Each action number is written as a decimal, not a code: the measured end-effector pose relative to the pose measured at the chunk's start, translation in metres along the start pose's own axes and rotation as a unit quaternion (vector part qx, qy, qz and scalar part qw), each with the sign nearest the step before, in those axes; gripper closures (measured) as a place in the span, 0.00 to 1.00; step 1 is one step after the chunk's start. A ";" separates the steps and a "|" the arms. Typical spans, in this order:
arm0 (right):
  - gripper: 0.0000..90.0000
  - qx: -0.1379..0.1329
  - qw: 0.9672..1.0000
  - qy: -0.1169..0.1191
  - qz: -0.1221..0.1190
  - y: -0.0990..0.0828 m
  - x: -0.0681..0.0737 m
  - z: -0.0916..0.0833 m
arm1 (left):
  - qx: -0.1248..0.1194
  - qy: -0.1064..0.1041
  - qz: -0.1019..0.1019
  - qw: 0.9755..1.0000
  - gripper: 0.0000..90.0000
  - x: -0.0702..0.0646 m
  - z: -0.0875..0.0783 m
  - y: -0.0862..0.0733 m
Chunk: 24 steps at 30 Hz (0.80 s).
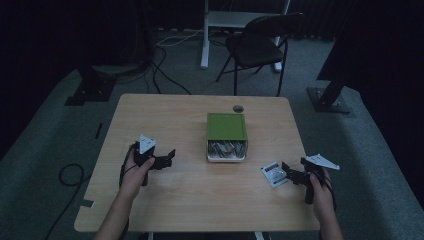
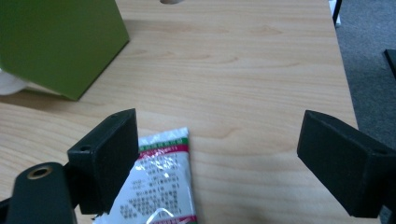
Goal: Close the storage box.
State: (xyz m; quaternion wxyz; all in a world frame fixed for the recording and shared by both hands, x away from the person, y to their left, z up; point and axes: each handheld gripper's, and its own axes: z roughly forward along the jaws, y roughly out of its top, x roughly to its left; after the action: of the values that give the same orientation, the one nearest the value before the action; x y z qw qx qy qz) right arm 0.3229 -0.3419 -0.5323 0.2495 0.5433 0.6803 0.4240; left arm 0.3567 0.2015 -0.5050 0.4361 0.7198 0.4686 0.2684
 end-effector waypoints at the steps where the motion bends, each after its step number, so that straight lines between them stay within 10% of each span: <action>1: 0.14 0.001 1.000 0.000 0.001 -0.001 -0.001 -0.001 | 0.001 0.003 0.001 1.000 0.03 0.002 -0.002 -0.001; 24: 0.14 0.019 0.999 -0.033 0.010 -0.025 -0.009 -0.008 | 0.028 0.087 -0.031 0.995 0.03 0.040 -0.030 -0.032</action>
State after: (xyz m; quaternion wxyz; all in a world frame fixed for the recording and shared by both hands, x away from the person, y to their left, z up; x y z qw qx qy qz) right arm 0.3064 -0.3544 -0.5503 0.2572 0.5687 0.6742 0.3948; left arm 0.3354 0.2546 -0.5199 0.3817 0.6909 0.5339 0.3032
